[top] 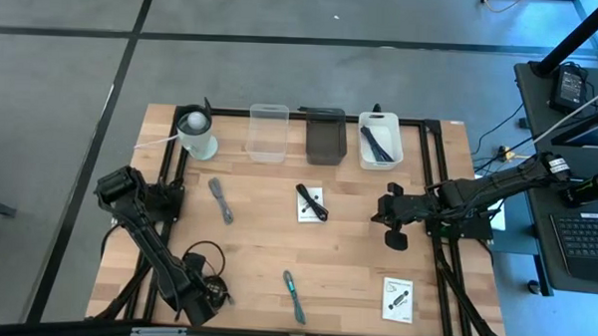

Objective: Pick and place items into bin
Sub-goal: Put the white charger adapter into the transparent bin

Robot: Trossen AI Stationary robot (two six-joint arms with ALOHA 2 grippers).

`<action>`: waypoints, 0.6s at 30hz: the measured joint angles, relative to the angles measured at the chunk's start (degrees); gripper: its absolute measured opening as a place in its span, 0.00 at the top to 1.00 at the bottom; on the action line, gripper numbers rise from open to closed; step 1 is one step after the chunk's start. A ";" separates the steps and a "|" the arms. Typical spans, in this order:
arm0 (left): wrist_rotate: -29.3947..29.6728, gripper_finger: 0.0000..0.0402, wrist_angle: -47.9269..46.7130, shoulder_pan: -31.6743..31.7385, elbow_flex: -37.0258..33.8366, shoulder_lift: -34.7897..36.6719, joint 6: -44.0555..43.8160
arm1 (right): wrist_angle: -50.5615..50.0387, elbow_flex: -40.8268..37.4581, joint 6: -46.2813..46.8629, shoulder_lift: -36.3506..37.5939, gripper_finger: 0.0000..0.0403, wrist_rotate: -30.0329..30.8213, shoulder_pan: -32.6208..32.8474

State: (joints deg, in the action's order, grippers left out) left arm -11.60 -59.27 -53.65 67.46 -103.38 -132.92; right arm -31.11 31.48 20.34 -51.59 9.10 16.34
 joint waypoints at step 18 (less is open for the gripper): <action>-0.37 0.59 3.25 0.04 -3.40 -0.06 -0.44 | 0.07 0.00 -0.04 0.00 0.99 0.02 0.00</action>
State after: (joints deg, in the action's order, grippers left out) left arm -11.97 -56.02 -53.60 64.06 -103.44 -133.36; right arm -31.05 31.48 20.30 -51.59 9.13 16.34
